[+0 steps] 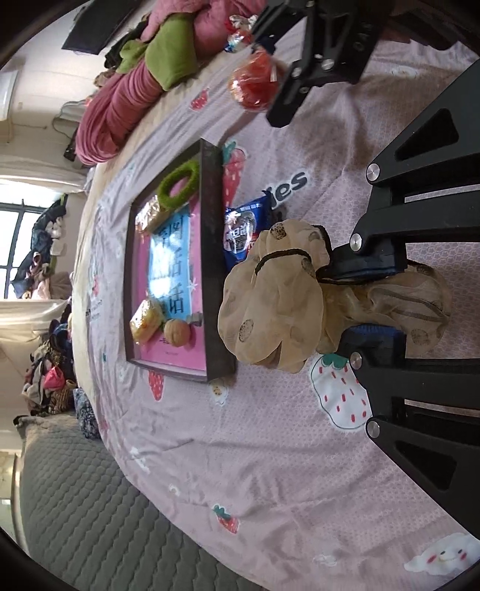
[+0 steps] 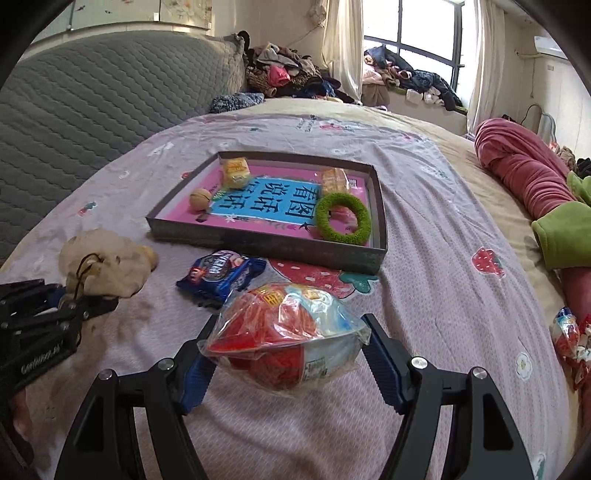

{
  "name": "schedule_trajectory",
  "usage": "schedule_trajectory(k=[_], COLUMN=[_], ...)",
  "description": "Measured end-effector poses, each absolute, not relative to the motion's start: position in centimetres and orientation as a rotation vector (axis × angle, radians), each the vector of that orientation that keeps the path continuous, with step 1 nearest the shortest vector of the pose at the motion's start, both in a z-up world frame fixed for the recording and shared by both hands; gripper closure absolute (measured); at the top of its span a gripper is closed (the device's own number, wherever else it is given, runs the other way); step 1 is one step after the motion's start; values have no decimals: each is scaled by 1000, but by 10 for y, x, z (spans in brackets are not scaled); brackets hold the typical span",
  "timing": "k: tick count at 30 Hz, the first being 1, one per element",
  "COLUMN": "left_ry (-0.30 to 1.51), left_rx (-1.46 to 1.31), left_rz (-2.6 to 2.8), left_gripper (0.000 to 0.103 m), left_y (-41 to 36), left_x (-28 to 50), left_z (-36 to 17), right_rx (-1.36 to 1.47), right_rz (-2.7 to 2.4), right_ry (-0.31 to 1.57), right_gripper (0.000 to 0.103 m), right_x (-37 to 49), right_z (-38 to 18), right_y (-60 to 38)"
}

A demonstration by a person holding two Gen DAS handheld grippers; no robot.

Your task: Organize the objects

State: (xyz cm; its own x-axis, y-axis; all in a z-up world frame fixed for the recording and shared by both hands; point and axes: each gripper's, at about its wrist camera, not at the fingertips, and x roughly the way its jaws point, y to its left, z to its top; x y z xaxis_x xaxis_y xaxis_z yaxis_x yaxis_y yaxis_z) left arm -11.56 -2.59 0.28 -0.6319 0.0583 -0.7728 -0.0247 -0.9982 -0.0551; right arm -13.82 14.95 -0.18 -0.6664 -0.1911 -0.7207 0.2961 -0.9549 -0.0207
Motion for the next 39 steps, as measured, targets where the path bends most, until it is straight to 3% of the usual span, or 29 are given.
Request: schedule_trajectory(k=[39], left_ry=[-93], left_rx=[-1030], left_rz=[2904], left_gripper=[83], left_y=[-30], left_x=[-66], left_z=[130], right_rx=[849], right_rz=[-2681], right_ry=[209], right_gripper=[30], right_x=[-71], right_z=[113], right_y=[136])
